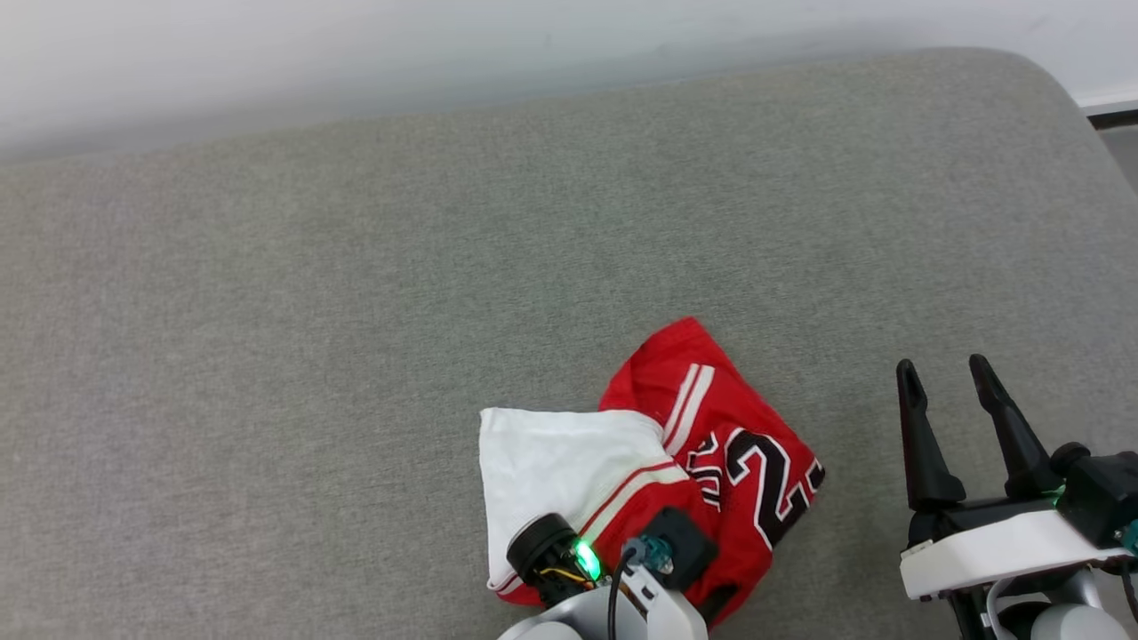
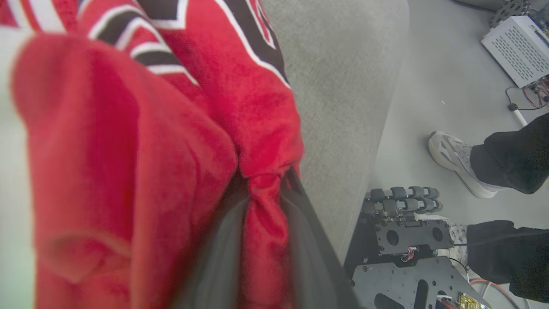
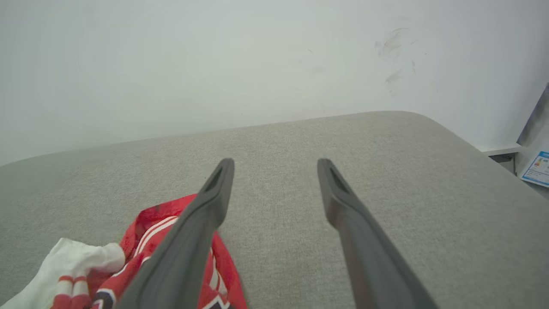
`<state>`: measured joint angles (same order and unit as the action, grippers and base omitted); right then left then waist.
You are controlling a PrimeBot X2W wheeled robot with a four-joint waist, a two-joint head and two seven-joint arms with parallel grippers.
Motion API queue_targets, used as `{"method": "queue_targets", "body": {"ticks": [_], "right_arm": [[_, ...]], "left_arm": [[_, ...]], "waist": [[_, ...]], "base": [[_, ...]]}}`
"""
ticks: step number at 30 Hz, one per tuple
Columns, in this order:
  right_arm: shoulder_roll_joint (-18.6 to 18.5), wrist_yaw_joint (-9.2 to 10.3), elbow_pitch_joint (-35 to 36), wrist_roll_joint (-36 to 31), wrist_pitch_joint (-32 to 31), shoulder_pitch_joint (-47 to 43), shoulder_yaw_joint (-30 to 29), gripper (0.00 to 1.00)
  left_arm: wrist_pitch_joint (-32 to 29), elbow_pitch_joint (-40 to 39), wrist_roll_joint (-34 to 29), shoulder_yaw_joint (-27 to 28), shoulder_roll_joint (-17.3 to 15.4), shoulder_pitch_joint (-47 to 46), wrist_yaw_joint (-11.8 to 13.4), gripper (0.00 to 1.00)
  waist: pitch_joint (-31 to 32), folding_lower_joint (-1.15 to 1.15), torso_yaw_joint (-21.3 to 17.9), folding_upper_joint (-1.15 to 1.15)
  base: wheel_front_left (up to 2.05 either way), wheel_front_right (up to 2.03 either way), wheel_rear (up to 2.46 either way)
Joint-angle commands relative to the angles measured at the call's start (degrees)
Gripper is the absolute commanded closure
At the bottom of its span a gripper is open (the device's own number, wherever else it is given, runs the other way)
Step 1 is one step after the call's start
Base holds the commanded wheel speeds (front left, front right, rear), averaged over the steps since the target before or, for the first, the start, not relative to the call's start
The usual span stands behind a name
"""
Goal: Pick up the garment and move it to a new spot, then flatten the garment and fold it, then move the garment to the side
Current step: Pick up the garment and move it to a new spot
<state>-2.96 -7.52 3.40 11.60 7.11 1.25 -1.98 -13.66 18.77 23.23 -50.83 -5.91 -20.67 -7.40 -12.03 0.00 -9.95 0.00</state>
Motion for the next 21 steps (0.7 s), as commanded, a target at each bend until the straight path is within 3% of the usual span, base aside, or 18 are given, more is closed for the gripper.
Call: {"method": "queue_targets", "body": {"ticks": [1,4,5,6,15,21], "right_arm": [[0.12,0.05,-0.21,0.29,0.49,1.00,-0.01,0.00],[0.12,0.05,-0.56,-0.04,0.66,1.51,-0.21,0.00],[0.12,0.06,-0.68,-0.38,0.71,1.51,-0.34,0.00],[0.12,0.06,-0.74,-0.61,0.63,1.59,-0.51,0.00],[0.12,0.05,0.50,-2.73,-1.09,-0.30,-2.70,0.00],[0.12,0.06,1.97,-3.53,-2.92,-2.31,-3.31,0.00]], "left_arm": [[0.49,0.54,0.45,-0.89,-0.60,-1.02,-0.13,1.00],[2.05,2.11,1.73,-3.67,-0.98,-2.04,-0.14,1.00],[2.88,2.42,1.98,-3.96,-1.01,-2.51,-0.13,0.63],[3.76,2.57,2.32,-4.20,-0.89,-2.82,-0.13,0.00],[15.01,0.00,2.45,-2.90,0.66,-4.36,0.81,0.00],[21.24,-1.97,4.31,1.67,0.32,-2.49,4.42,0.00]], "waist": [[-0.43,0.00,0.57,0.00],[-0.41,0.00,1.60,0.00],[-0.10,0.00,2.01,0.00],[0.17,0.00,2.37,0.00],[5.01,0.00,6.59,0.00],[8.39,0.00,8.57,0.00]], "base": [[0.00,0.00,0.00],[0.00,0.00,0.00],[0.00,0.00,0.00],[0.00,0.00,0.00],[0.00,0.00,0.00],[0.00,0.00,0.00]]}}
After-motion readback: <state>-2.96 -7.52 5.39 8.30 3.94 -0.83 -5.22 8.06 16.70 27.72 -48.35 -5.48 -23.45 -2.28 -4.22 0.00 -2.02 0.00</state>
